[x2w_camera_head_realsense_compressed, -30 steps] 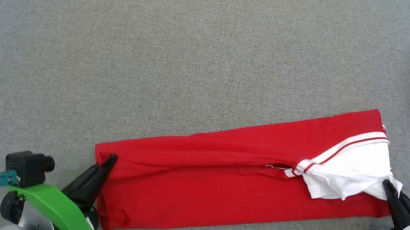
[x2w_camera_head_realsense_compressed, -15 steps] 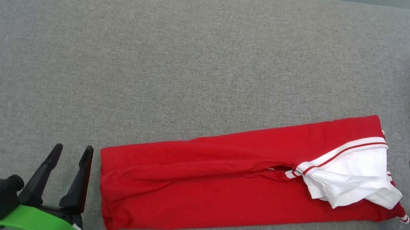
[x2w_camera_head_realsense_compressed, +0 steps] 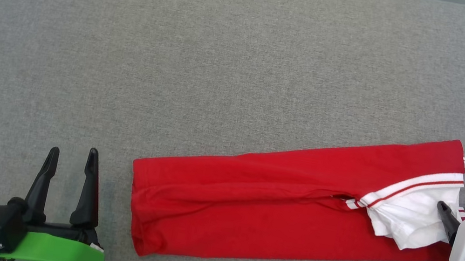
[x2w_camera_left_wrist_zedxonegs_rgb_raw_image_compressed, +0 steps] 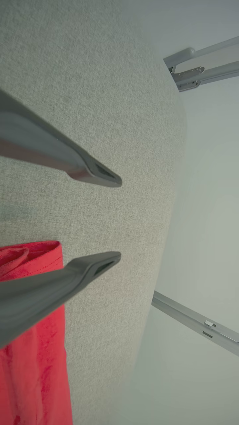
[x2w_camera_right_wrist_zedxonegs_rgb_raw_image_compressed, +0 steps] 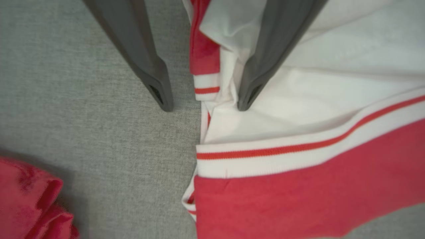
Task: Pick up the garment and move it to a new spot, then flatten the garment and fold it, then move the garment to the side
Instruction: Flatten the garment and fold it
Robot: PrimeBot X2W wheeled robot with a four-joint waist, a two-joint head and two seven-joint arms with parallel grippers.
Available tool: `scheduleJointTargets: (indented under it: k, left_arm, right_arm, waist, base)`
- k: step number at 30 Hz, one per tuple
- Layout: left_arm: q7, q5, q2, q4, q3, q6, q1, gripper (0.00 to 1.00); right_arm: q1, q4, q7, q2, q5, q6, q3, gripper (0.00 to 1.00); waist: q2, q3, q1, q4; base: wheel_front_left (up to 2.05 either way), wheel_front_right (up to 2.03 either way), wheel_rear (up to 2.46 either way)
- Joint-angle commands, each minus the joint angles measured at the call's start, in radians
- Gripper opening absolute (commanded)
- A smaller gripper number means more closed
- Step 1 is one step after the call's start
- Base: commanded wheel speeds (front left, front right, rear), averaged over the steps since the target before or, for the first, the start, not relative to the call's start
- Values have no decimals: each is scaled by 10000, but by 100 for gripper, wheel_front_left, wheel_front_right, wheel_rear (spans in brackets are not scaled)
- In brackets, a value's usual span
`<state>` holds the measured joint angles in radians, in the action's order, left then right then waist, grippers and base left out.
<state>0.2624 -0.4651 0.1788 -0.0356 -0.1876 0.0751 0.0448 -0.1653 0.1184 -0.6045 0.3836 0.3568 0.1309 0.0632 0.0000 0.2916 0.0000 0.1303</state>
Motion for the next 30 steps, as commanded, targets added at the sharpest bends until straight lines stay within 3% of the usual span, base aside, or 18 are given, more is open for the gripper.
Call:
scheduleJointTargets:
  k: [1,5,7,13,18,24,27,30]
  left_arm:
    - [24,175,-197,89,199,-181,168,100]
    - [24,505,-663,364,685,-706,139,100]
    - [25,691,-820,534,894,-939,127,100]
    - [24,1024,-1133,1037,1254,-1385,334,100]
    - [15,1124,-1230,1308,1289,-1538,489,100]
    - [15,1181,-1279,1375,1307,-1572,771,100]
    - [15,1014,-1284,1384,1189,-1577,841,100]
    - [15,943,-1282,1412,1056,-1538,801,100]
  right_arm:
    - [-58,271,-153,26,48,-5,-69,100]
    - [-29,754,-378,-83,906,17,-609,100]
    - [-104,721,-158,10,1587,34,-905,0]
    - [-498,994,652,716,3051,-5,-384,0]
    - [-427,1183,730,1436,3573,-6,652,0]
    - [138,507,468,2051,3819,-5,1956,0]
    - [427,-369,173,1980,3986,-5,1779,0]
    - [662,-1457,-42,1713,4145,-5,965,0]
  waist:
    - [0,55,0,159]
    - [0,-3,0,319]
    - [0,-99,0,370]
    - [0,-726,0,376]
    - [0,-1370,0,415]
    - [0,-1820,0,452]
    - [0,-1825,0,418]
    - [0,-1744,0,328]
  base:
    - [0,0,0]
    - [0,0,0]
    - [0,0,0]
    - [0,0,0]
    - [0,0,0]
    - [0,0,0]
    - [0,0,0]
    - [0,0,0]
